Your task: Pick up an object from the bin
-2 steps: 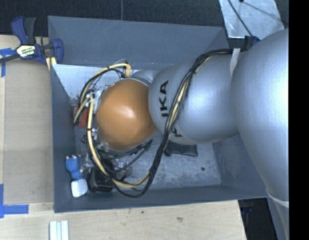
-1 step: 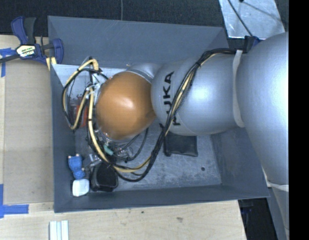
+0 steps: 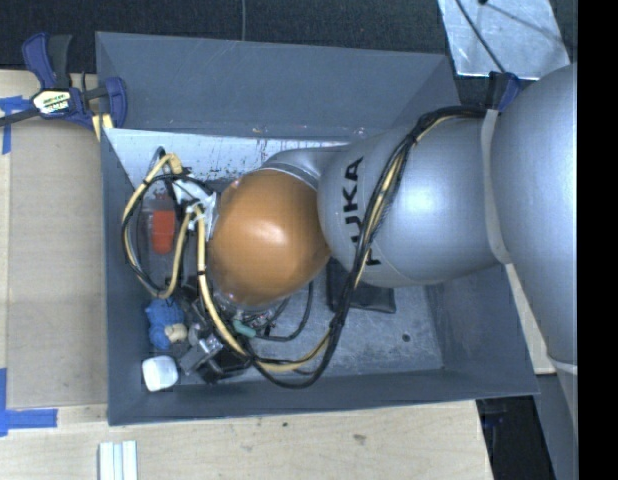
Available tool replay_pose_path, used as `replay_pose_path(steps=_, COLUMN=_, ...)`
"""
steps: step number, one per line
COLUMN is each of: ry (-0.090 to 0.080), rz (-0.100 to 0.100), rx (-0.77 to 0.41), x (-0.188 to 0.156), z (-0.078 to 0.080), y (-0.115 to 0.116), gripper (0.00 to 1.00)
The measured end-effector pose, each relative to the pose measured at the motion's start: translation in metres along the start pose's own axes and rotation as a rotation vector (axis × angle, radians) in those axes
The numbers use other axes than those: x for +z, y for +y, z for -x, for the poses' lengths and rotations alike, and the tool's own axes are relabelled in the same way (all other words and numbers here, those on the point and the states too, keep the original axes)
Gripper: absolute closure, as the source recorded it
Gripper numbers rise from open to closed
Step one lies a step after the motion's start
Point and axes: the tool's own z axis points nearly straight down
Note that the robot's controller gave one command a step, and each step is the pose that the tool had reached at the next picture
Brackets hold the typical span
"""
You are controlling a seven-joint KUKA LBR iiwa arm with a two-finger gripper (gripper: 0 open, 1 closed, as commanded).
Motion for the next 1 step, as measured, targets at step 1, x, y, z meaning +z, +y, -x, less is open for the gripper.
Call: replay_pose_path(steps=1, ry=-0.002, rz=0.003, rx=0.001, x=0.0003, z=0.0015, y=0.0002, gripper=1.00)
